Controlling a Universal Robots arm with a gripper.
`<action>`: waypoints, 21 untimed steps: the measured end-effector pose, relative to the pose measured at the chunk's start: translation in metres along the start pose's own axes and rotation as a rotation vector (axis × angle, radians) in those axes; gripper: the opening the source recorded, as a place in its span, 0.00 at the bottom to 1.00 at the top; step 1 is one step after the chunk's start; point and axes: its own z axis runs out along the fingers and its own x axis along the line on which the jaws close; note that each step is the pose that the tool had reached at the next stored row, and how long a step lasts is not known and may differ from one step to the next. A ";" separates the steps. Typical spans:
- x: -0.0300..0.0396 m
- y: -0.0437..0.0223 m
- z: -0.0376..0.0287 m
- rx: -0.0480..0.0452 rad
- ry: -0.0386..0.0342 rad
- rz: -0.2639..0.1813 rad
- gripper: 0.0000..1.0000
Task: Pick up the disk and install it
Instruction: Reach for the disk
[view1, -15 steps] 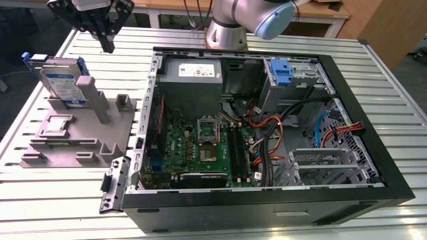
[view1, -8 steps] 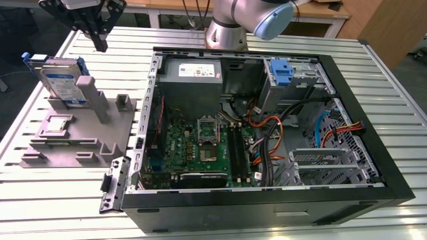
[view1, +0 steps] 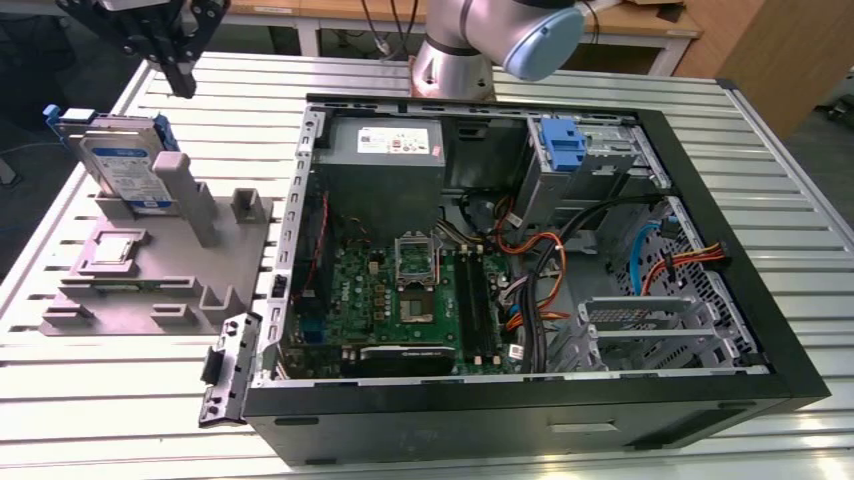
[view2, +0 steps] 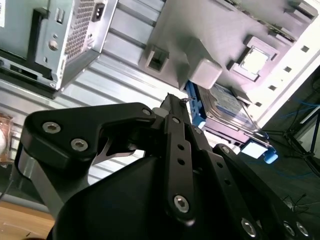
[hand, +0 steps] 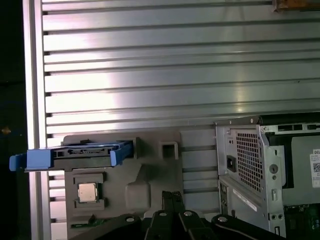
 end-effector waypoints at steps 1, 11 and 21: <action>0.0029 0.0007 0.0001 0.0000 0.0002 0.000 0.10; 0.0349 0.0058 0.0009 -0.0001 0.0005 0.000 0.10; 0.0419 0.0058 0.0009 0.0000 0.0006 0.000 0.10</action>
